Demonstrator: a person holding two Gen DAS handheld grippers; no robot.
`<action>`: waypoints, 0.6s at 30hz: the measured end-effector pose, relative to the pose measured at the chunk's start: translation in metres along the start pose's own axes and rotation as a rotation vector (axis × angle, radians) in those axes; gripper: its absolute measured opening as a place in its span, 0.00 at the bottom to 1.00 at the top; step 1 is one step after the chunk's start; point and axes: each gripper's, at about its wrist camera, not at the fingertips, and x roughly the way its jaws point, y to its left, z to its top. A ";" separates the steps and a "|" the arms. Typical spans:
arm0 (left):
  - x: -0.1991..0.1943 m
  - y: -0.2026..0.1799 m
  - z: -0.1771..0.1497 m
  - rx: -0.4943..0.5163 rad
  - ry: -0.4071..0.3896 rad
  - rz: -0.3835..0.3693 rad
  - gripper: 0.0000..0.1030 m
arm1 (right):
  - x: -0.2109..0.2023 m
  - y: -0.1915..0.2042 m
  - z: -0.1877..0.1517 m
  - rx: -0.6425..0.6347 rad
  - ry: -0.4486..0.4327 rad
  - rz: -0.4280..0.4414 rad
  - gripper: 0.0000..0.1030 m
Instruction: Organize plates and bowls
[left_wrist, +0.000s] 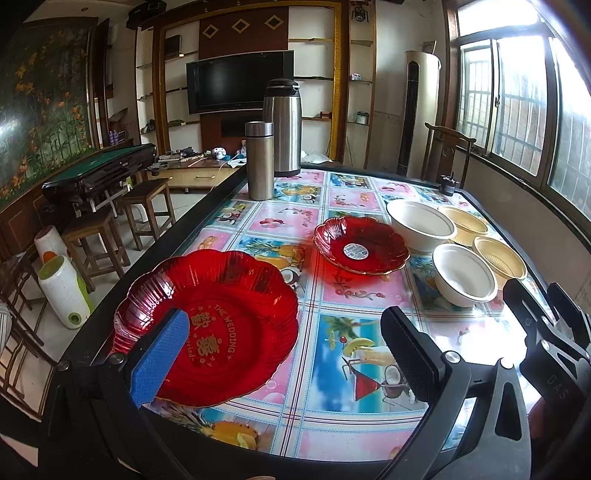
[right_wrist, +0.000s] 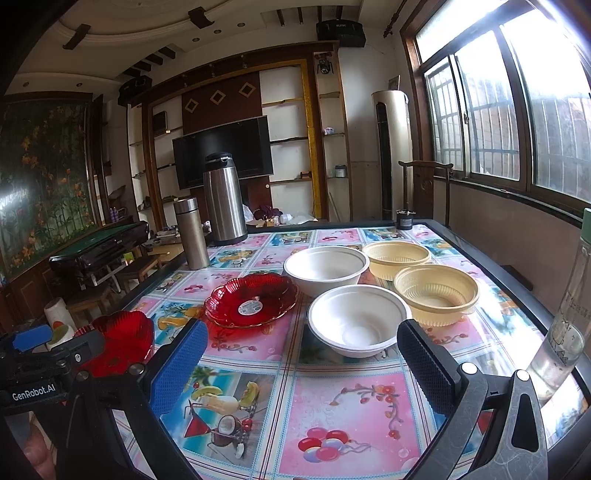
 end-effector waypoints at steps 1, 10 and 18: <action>0.001 0.000 0.000 0.002 0.003 -0.001 1.00 | 0.001 0.000 -0.001 0.002 0.003 0.000 1.00; 0.013 -0.004 -0.004 0.014 0.024 -0.009 1.00 | 0.017 -0.005 -0.005 0.022 0.039 0.001 1.00; 0.022 -0.010 -0.006 0.037 0.045 -0.019 1.00 | 0.028 -0.008 -0.010 0.040 0.067 0.000 1.00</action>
